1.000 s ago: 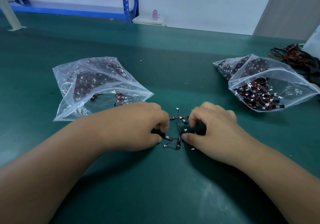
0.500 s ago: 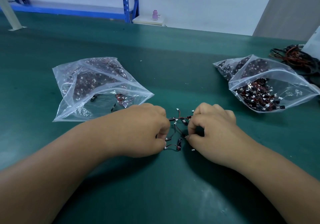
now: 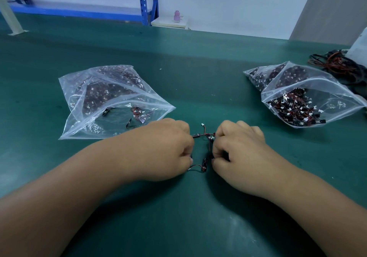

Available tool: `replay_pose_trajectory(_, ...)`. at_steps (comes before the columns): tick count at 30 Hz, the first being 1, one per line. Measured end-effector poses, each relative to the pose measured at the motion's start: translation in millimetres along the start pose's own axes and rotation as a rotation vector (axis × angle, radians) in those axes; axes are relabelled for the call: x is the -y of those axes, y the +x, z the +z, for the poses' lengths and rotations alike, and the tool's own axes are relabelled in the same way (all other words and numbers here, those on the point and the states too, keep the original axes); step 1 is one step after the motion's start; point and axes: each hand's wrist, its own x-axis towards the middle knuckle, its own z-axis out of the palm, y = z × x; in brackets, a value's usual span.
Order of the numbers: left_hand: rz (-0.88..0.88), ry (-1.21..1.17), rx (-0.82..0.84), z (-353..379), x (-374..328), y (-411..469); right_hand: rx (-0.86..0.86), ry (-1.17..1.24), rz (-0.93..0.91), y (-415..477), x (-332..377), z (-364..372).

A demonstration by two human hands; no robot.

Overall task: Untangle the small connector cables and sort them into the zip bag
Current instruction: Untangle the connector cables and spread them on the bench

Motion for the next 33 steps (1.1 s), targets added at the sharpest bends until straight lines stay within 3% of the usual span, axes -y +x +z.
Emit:
replay_pose_trajectory(5, -0.033, -0.152, -0.054, -15, 18, -8, -0.048, 0.117, 0.011, 4, -10, -9)
replay_pose_trajectory(8, -0.085, -0.149, 0.005, -23, 31, -12, -0.098, 0.215, 0.055, 7, -24, -18)
replay_pose_trajectory(14, -0.072, -0.094, 0.1, -16, 32, -9, 0.041, 0.245, 0.051, 7, -33, -14)
replay_pose_trajectory(23, -0.102, -0.081, 0.02, -12, 25, -5, 0.049, 0.265, 0.025, 6, -31, -14)
replay_pose_trajectory(33, -0.302, 0.118, -0.27, -17, 59, -3, -0.296, 0.375, 0.121, 14, -43, -7)
